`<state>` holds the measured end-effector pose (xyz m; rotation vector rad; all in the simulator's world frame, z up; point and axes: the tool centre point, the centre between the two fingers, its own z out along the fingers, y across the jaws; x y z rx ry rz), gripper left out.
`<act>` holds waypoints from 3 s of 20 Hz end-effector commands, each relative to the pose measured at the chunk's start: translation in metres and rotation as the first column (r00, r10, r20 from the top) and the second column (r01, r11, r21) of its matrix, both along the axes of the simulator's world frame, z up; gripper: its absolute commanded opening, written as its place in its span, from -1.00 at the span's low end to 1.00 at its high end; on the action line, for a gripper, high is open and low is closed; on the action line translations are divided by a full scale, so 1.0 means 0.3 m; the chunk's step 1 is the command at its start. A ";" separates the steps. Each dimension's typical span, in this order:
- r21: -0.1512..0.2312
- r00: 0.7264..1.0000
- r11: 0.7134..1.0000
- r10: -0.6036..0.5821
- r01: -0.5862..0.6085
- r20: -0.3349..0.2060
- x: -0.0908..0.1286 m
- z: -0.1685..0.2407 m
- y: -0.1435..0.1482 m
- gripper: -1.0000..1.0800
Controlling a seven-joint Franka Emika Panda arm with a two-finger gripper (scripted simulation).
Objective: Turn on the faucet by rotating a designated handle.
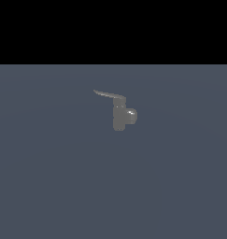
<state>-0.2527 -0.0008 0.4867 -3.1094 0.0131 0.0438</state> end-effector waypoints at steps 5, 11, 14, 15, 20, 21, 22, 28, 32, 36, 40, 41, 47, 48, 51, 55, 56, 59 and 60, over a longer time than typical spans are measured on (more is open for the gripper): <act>0.004 1.000 1.000 -0.009 0.009 0.000 0.011 0.000 0.003 -1.00; 0.022 0.998 0.998 -0.056 0.056 -0.005 0.064 -0.005 0.009 -1.00; 0.034 0.995 0.995 -0.095 0.095 -0.011 0.107 -0.010 0.014 -1.00; 0.039 0.994 0.993 -0.110 0.111 -0.013 0.124 -0.013 0.016 -1.00; 0.064 0.978 0.976 -0.206 0.208 -0.031 0.229 -0.035 0.028 -1.00; 0.069 0.973 0.970 -0.229 0.231 -0.035 0.254 -0.042 0.031 -1.00; 0.073 0.966 0.964 -0.254 0.256 -0.041 0.280 -0.050 0.034 -1.00; 0.088 0.911 0.908 -0.405 0.410 -0.075 0.445 -0.112 0.053 -1.00; 0.087 0.859 0.856 -0.502 0.510 -0.097 0.553 -0.167 0.066 -1.00; 0.078 0.795 0.793 -0.595 0.605 -0.115 0.658 -0.232 0.078 -1.00; 0.061 0.721 0.720 -0.682 0.692 -0.127 0.760 -0.306 0.091 -1.00; 0.056 0.700 0.700 -0.702 0.712 -0.129 0.784 -0.326 0.094 -1.00; 0.024 0.569 0.571 -0.812 0.820 -0.129 0.925 -0.457 0.113 -1.00; 0.018 0.546 0.549 -0.828 0.836 -0.127 0.947 -0.480 0.117 -1.00; 0.001 0.475 0.478 -0.872 0.878 -0.117 1.011 -0.553 0.127 -1.00; -0.018 0.377 0.380 -0.921 0.925 -0.096 1.090 -0.655 0.140 -1.00; -0.022 0.352 0.355 -0.932 0.934 -0.090 1.109 -0.681 0.144 -1.00; -0.032 0.278 0.281 -0.958 0.959 -0.068 1.162 -0.762 0.154 -1.00; -0.035 0.254 0.256 -0.965 0.966 -0.060 1.178 -0.788 0.158 -1.00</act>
